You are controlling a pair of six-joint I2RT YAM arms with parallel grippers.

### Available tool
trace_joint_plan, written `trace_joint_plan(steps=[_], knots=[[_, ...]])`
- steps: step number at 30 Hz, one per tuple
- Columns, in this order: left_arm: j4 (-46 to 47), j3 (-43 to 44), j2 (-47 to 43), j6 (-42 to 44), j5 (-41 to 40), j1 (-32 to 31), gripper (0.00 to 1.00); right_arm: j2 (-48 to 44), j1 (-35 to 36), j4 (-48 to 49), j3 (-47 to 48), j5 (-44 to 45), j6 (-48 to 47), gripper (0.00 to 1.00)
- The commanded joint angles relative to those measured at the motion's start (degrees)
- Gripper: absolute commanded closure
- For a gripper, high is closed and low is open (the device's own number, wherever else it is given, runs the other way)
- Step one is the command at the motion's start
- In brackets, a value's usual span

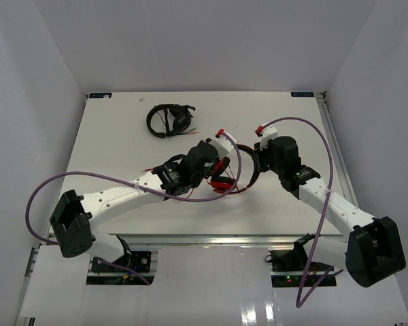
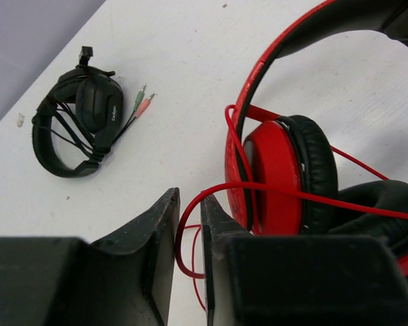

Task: Wrap the headphones

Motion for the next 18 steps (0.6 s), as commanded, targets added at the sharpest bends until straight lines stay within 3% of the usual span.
trace_joint_plan(steps=[1,10,18], knots=[[3.9,-0.8,-3.2,2.1,-3.3,0.4,0.67,-2.0,0.2,1.8,2.2,-3.2,0.4,0.92],[5.9,-0.7,-2.7,2.7,-2.7,3.1,0.57,-3.3,0.1,1.1,1.3,-6.4,-0.5,0.92],[6.7,-2.6,-3.6,-3.8,6.9,10.0,0.54,-6.2,0.2,-0.9,1.2,-13.1,-2.0,0.92]])
